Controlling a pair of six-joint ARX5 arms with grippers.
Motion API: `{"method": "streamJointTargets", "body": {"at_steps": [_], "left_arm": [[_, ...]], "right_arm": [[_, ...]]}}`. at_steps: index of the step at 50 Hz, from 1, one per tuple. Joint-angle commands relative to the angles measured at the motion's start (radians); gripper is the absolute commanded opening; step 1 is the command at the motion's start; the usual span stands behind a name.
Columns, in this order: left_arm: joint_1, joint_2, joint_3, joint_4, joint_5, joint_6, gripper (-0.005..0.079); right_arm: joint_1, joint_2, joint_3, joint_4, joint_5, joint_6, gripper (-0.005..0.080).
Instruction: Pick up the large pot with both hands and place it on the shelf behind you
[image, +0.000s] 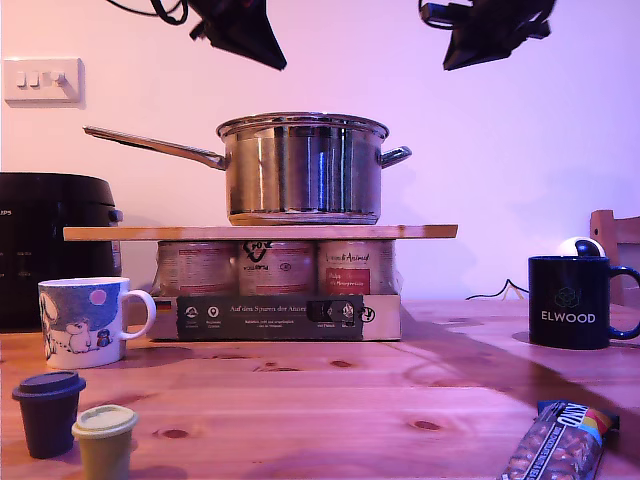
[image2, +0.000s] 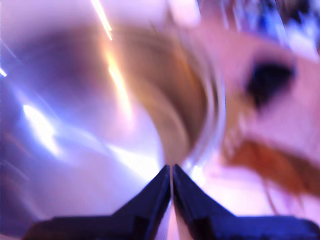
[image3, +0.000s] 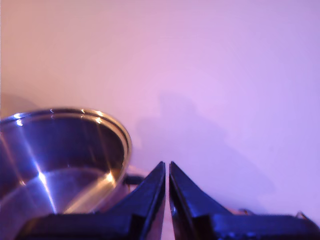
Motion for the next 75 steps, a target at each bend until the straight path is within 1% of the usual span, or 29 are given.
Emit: {"method": "streamJointTargets", "body": {"at_steps": [1, 6, 14, 17, 19, 22, 27, 29, 37, 41, 45, 50, 57, 59, 62, 65, 72, 75], "left_arm": [[-0.016, 0.024, -0.061, -0.086, 0.008, 0.018, -0.0018], [-0.03, 0.022, -0.061, -0.11, 0.016, 0.026, -0.0018], [-0.046, -0.027, -0.061, -0.121, 0.015, 0.027, -0.0018], [-0.047, -0.055, -0.061, -0.18, 0.014, 0.029, -0.0018], [-0.047, -0.069, -0.061, -0.232, 0.015, 0.066, -0.0018], [-0.045, -0.084, -0.062, -0.288, 0.017, 0.087, -0.0018], [-0.035, -0.121, -0.068, -0.288, 0.061, 0.068, -0.0018], [-0.032, -0.146, -0.068, -0.288, 0.064, 0.063, -0.0018], [-0.033, -0.237, -0.069, -0.29, 0.034, 0.053, -0.0018], [-0.031, -0.27, -0.101, -0.293, 0.024, 0.042, -0.0018], [-0.021, -0.318, -0.174, -0.293, -0.006, 0.044, -0.0018], [-0.017, -0.395, -0.307, -0.293, -0.039, 0.054, -0.0018], [0.011, -0.513, -0.485, -0.272, -0.038, 0.068, -0.0018], [0.025, -0.553, -0.534, -0.254, -0.038, 0.067, -0.0018], [0.048, -0.619, -0.615, -0.212, -0.037, 0.063, -0.0018], [0.07, -0.689, -0.698, -0.17, -0.035, 0.062, -0.0018], [0.124, -0.863, -0.899, -0.027, -0.034, 0.045, -0.0018], [0.144, -0.931, -0.983, 0.046, -0.032, 0.036, -0.0018]], "right_arm": [[0.005, -0.014, -0.011, 0.008, -0.003, 0.0, -0.0013], [0.003, -0.016, -0.011, 0.003, -0.002, 0.0, -0.0013], [0.002, -0.018, -0.011, 0.003, -0.002, 0.0, -0.0013], [0.002, -0.018, -0.011, 0.003, -0.002, 0.001, -0.0013], [0.002, -0.018, -0.011, 0.004, -0.002, 0.001, -0.0013], [0.003, -0.019, -0.011, 0.005, -0.002, 0.001, -0.0013], [0.003, -0.019, -0.011, 0.007, -0.002, 0.002, -0.0013], [0.003, -0.019, -0.011, 0.006, -0.002, 0.004, -0.0013], [0.003, -0.019, -0.011, 0.004, -0.002, 0.005, -0.0013], [0.003, -0.019, -0.011, 0.005, -0.002, 0.005, -0.0013], [0.003, -0.019, -0.011, 0.005, -0.002, 0.005, -0.0013], [0.003, -0.019, -0.011, 0.003, -0.002, 0.005, -0.0013], [0.003, -0.019, -0.011, -0.04, -0.005, 0.005, -0.0013], [0.003, -0.019, -0.011, -0.058, -0.023, 0.005, -0.0013], [0.007, -0.019, -0.011, -0.075, -0.055, 0.005, -0.0013], [0.016, -0.023, -0.011, -0.11, -0.066, 0.003, -0.0013], [0.056, -0.056, -0.021, -0.153, -0.064, 0.005, -0.0013], [0.076, -0.087, -0.045, -0.156, -0.043, 0.005, -0.0013]]}}
